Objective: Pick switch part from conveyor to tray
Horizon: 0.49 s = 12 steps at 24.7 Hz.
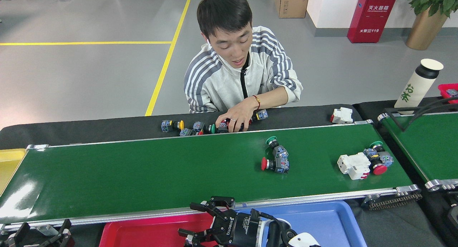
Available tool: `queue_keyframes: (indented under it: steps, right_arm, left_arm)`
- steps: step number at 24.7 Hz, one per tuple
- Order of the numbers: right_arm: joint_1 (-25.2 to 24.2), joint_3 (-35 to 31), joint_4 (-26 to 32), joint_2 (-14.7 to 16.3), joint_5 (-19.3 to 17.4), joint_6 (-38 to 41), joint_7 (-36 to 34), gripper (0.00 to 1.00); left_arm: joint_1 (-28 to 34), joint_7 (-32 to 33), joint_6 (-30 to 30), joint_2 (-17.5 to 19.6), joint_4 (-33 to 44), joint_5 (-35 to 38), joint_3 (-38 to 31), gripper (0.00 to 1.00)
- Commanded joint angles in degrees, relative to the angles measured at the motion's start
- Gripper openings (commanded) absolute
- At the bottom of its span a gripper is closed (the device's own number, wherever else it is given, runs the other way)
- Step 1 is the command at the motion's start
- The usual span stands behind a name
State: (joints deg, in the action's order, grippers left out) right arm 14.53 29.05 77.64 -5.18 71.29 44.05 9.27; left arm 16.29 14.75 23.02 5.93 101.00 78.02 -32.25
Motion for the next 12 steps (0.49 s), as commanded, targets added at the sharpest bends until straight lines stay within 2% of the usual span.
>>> queue_keyframes:
  steps: [1, 3, 6, 9, 12]
  right_arm:
    - [0.50, -0.83, 1.10, -0.62, -0.89, 0.95, -0.31, 1.00]
    - [-1.70, -5.32, 3.65, -0.44, -2.21, 0.95, -0.40, 1.00]
    - [-11.36, -21.40, 11.39, -0.53, -2.21, 0.68, -0.40, 1.00]
    - [-20.76, -32.47, 19.30, -1.76, -2.21, -13.19, -1.71, 1.00]
    - [-23.84, -35.81, 20.88, -1.67, -2.13, -26.73, -8.13, 0.99]
  left_arm:
    - [-0.47, -0.51, 0.01, 0.04, 0.77, 0.11, -0.18, 1.00]
    - [-0.47, -0.51, 0.01, 0.04, 0.77, 0.11, -0.27, 1.00]
    - [-0.47, -0.51, 0.01, 0.48, 0.77, 0.11, -0.36, 1.00]
    - [-0.20, -0.51, 0.10, 0.83, 0.77, 0.11, -0.36, 1.00]
    - [0.32, -0.51, 0.01, 0.31, 0.77, 0.11, -0.97, 1.00]
